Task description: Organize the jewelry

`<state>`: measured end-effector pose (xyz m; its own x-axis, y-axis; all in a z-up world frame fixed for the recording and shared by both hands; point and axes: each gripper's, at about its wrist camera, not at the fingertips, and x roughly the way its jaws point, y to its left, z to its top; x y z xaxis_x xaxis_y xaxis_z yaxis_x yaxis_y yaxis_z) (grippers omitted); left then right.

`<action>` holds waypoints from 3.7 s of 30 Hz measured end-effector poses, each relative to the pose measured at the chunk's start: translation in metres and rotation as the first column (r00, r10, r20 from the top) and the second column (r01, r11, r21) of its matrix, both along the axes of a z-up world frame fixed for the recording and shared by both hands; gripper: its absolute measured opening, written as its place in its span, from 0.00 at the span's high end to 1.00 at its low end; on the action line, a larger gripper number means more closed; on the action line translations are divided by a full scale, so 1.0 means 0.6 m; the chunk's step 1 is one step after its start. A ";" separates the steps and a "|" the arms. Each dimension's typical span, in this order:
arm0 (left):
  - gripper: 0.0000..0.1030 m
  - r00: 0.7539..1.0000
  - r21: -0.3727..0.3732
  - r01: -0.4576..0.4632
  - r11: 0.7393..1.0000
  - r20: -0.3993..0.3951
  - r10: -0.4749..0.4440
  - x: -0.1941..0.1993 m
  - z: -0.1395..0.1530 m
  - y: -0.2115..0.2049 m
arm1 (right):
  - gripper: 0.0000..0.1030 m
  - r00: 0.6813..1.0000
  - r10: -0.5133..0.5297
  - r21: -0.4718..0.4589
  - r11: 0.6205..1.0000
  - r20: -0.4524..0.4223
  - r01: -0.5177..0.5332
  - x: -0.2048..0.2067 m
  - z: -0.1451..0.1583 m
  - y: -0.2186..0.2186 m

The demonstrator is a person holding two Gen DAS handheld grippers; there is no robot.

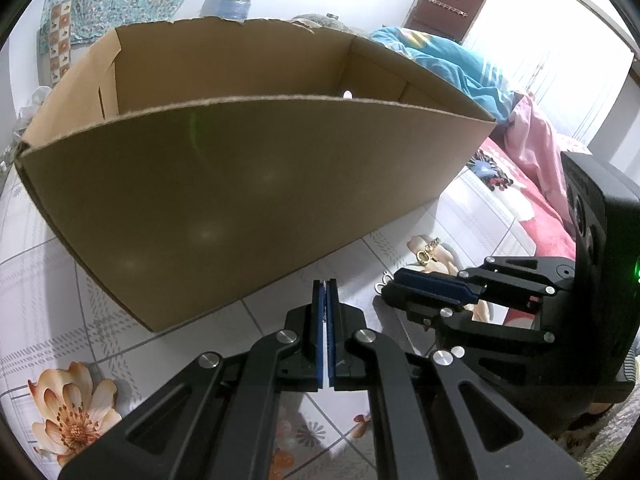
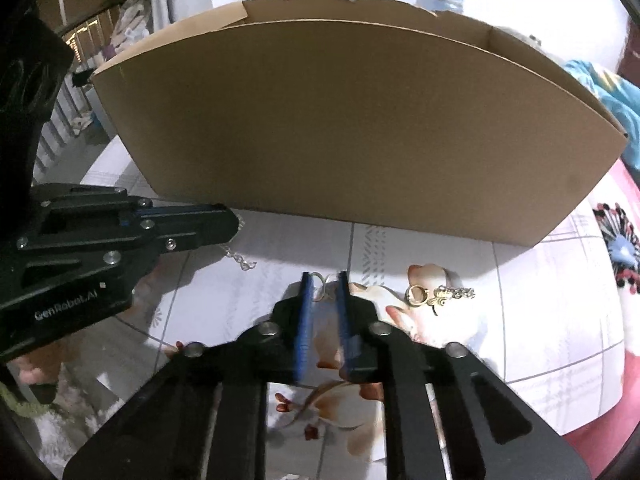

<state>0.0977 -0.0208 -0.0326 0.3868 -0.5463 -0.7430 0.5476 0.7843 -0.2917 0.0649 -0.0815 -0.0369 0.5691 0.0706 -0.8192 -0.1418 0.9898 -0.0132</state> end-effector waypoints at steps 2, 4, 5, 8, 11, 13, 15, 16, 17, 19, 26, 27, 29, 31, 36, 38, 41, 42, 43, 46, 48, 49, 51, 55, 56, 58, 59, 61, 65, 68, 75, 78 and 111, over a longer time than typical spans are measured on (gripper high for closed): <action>0.99 1.000 -0.001 -0.002 1.000 0.000 0.002 0.000 0.000 0.001 | 0.92 1.000 -0.006 0.020 1.000 0.000 0.006 0.000 0.001 -0.003; 0.99 1.000 0.000 -0.004 1.000 0.001 0.004 0.000 0.000 0.002 | 0.92 1.000 -0.007 0.032 0.999 0.002 0.007 0.000 0.002 -0.002; 0.99 1.000 -0.001 -0.005 1.000 0.002 0.005 0.000 0.000 0.002 | 0.92 1.000 -0.008 0.036 0.999 0.002 0.008 -0.001 0.001 -0.002; 0.99 1.000 -0.001 -0.005 1.000 0.005 0.005 -0.001 0.001 0.003 | 0.92 1.000 -0.013 0.050 0.999 0.001 0.013 -0.002 0.002 -0.002; 0.99 1.000 0.000 -0.005 1.000 0.005 0.005 -0.001 0.001 0.002 | 0.95 1.000 -0.014 0.064 0.998 -0.001 0.014 0.003 -0.002 -0.017; 0.99 1.000 -0.002 -0.004 1.000 0.008 0.004 -0.001 0.002 0.003 | 1.00 1.000 -0.014 0.071 0.997 0.001 0.014 0.001 -0.005 -0.036; 0.99 1.000 -0.007 0.000 1.000 0.014 0.000 -0.003 0.006 0.006 | 1.00 1.000 -0.020 0.075 0.997 0.000 0.020 -0.006 0.000 -0.053; 0.99 1.000 -0.009 0.002 1.000 0.017 -0.002 -0.003 0.007 0.007 | 1.00 1.000 -0.023 0.079 0.997 -0.001 0.023 -0.009 0.001 -0.056; 0.99 1.000 -0.009 0.003 1.000 0.020 -0.003 -0.003 0.009 0.007 | 1.00 1.000 -0.026 0.083 0.996 0.000 0.026 -0.010 0.001 -0.059; 0.99 1.000 -0.010 0.004 1.000 0.023 -0.004 -0.004 0.011 0.008 | 1.00 1.000 -0.028 0.094 0.995 0.003 0.027 -0.013 0.004 -0.066; 0.99 1.000 -0.012 0.003 1.000 0.019 -0.003 -0.004 0.011 0.009 | 0.75 1.000 0.015 0.063 0.998 0.013 -0.015 -0.003 0.000 -0.062; 0.99 1.000 -0.012 0.003 1.000 0.019 -0.003 -0.004 0.011 0.009 | 0.74 1.000 0.022 0.047 0.999 0.016 -0.023 -0.002 0.000 -0.058; 0.99 1.000 -0.012 0.003 1.000 0.014 -0.003 -0.004 0.010 0.008 | 0.73 0.999 0.032 0.028 0.999 0.023 -0.033 -0.002 -0.004 -0.054; 0.99 1.000 -0.012 0.001 1.000 0.010 -0.001 -0.004 0.008 0.008 | 0.73 0.998 0.049 -0.005 0.999 0.035 -0.049 -0.001 -0.006 -0.049; 0.99 1.000 -0.014 0.001 1.000 0.009 -0.001 -0.005 0.007 0.007 | 0.87 0.998 0.048 -0.001 0.999 0.040 -0.048 -0.007 0.001 -0.050; 0.99 1.000 -0.013 0.001 1.000 0.010 -0.001 -0.005 0.007 0.007 | 0.98 0.998 0.044 0.014 0.999 0.044 -0.045 -0.009 0.003 -0.052; 0.99 1.000 -0.014 -0.002 1.000 0.008 0.002 -0.004 0.006 0.007 | 1.00 0.998 0.036 0.024 0.999 0.043 -0.037 -0.010 -0.001 -0.059; 0.99 1.000 -0.014 -0.003 1.000 0.008 0.003 -0.004 0.005 0.007 | 1.00 0.999 0.036 0.028 0.999 0.041 -0.037 -0.006 0.000 -0.055; 0.99 1.000 -0.014 -0.004 1.000 0.008 0.004 -0.004 0.005 0.008 | 1.00 0.999 0.034 0.034 0.999 0.038 -0.035 -0.005 -0.001 -0.058; 0.99 1.000 -0.013 -0.007 1.000 0.009 0.007 -0.004 0.006 0.009 | 1.00 0.999 0.031 0.062 0.998 0.041 -0.034 -0.004 0.002 -0.068; 0.99 1.000 -0.014 -0.010 1.000 0.009 0.010 -0.005 0.006 0.011 | 1.00 0.999 0.019 0.055 0.998 0.049 -0.022 -0.001 0.002 -0.085; 0.99 1.000 -0.014 -0.011 1.000 0.009 0.011 -0.005 0.006 0.012 | 1.00 0.999 0.011 0.049 0.999 0.048 -0.014 -0.001 0.002 -0.088; 0.99 1.000 -0.015 -0.013 1.000 0.008 0.013 -0.005 0.006 0.012 | 1.00 0.999 -0.005 0.036 0.999 0.034 0.004 0.002 -0.005 -0.098; 0.99 1.000 -0.015 -0.013 1.000 0.009 0.014 -0.005 0.006 0.014 | 0.99 1.000 0.016 0.044 0.999 0.006 -0.016 0.000 -0.013 -0.104; 0.99 1.000 -0.015 -0.014 1.000 0.010 0.014 -0.005 0.006 0.015 | 0.99 1.000 0.031 0.051 0.998 0.000 -0.031 -0.004 -0.015 -0.098; 0.99 1.000 -0.018 -0.017 1.000 0.010 0.018 -0.005 0.006 0.016 | 0.98 0.999 0.050 0.055 0.997 -0.003 -0.050 -0.005 -0.017 -0.095; 0.99 1.000 -0.019 -0.019 1.000 0.010 0.019 -0.004 0.006 0.017 | 0.98 0.998 0.061 0.052 0.997 -0.004 -0.061 -0.006 -0.018 -0.091; 0.99 1.000 -0.022 -0.021 1.000 0.010 0.021 -0.005 0.005 0.018 | 0.98 0.997 0.072 0.054 0.996 -0.006 -0.072 -0.007 -0.017 -0.088; 0.99 1.000 -0.022 -0.021 1.000 0.010 0.021 -0.005 0.005 0.019 | 0.94 0.996 0.082 0.034 0.996 0.027 -0.083 -0.012 -0.009 -0.092; 0.99 1.000 -0.023 -0.022 0.999 0.011 0.022 -0.006 0.005 0.020 | 0.94 0.997 0.062 -0.009 0.998 0.042 -0.061 -0.006 -0.007 -0.102; 0.99 1.000 -0.029 -0.024 0.999 0.007 0.024 -0.006 0.003 0.021 | 0.82 0.994 0.102 0.048 0.993 0.040 -0.104 0.012 -0.005 -0.108; 0.99 1.000 -0.030 -0.023 0.999 0.005 0.024 -0.006 0.002 0.020 | 0.68 0.986 0.163 0.023 0.986 0.043 -0.164 0.001 -0.010 -0.078; 0.99 1.000 -0.019 -0.022 1.000 0.009 0.022 -0.004 0.003 0.018 | 0.83 0.942 0.334 0.039 0.942 -0.010 -0.334 0.018 0.012 -0.118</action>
